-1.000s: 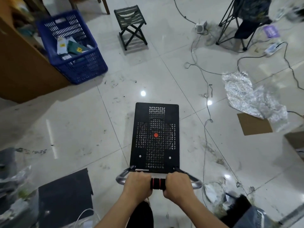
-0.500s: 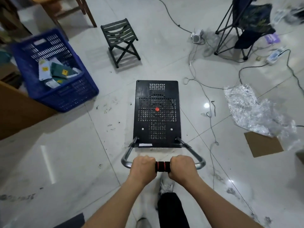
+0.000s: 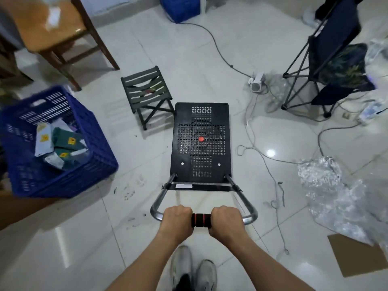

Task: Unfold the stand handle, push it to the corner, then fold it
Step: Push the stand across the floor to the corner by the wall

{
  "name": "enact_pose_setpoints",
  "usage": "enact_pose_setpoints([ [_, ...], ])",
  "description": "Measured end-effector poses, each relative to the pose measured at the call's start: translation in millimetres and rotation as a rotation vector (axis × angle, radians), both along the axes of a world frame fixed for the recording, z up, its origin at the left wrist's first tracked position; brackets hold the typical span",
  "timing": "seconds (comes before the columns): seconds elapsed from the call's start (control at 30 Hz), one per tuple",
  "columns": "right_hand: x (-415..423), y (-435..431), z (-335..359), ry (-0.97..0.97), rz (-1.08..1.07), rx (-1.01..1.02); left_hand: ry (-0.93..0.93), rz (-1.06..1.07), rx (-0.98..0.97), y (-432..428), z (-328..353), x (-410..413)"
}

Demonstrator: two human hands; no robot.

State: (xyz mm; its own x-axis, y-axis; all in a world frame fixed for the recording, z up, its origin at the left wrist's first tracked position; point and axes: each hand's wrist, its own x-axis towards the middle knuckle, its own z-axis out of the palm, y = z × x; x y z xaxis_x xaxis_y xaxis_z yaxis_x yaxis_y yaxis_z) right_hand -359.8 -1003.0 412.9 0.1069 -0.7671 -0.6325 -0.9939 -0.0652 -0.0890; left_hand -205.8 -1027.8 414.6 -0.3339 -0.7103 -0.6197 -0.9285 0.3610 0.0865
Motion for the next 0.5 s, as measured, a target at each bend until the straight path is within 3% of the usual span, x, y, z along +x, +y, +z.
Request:
enact_pose_setpoints([
  [0.5, -100, -335, 6, 0.071, 0.109, 0.061, 0.023, 0.105, 0.063, -318, 7, -100],
])
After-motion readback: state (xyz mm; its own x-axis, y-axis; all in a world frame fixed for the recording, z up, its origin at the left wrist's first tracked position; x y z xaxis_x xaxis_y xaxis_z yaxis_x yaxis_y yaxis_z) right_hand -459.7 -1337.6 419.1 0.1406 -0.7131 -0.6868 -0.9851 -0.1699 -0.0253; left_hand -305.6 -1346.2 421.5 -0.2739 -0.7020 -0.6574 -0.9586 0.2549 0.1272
